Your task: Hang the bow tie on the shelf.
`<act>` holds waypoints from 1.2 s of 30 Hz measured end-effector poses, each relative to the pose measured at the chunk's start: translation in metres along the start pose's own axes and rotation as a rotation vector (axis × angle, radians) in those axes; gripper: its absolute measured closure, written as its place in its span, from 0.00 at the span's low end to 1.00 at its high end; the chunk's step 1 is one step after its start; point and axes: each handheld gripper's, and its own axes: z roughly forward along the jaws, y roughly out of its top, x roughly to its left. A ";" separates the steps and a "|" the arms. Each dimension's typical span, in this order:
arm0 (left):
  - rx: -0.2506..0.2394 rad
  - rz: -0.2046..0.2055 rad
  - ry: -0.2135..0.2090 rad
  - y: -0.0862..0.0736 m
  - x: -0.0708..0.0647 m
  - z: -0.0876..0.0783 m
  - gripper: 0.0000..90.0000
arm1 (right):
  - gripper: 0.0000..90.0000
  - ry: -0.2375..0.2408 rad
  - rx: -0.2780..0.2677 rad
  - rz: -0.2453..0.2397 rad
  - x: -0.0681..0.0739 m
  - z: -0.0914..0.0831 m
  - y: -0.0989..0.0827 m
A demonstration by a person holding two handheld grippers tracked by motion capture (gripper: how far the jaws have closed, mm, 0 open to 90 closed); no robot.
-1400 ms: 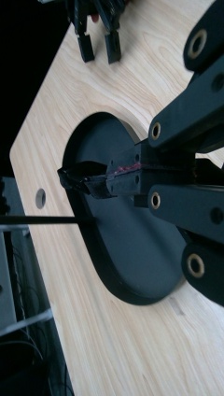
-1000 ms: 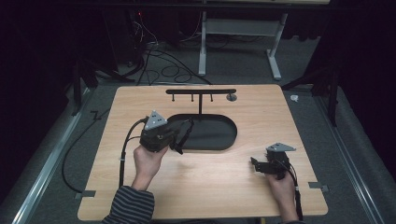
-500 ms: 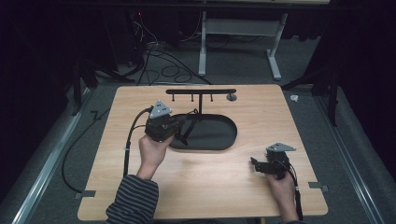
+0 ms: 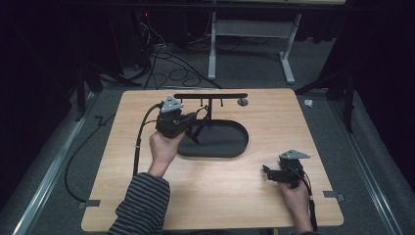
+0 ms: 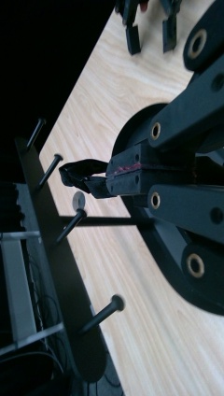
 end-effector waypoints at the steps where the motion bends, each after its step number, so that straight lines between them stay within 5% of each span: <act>1: 0.000 0.001 0.004 0.002 0.001 0.001 1.00 | 0.24 0.000 0.000 0.000 0.000 0.000 0.000; 21: 0.012 -0.037 0.111 0.007 0.018 0.031 0.99 | 0.24 0.000 0.000 -0.001 0.000 0.000 0.000; 36: 0.054 -0.032 0.128 0.003 0.019 0.037 0.92 | 0.24 0.000 0.000 -0.001 0.000 0.000 0.000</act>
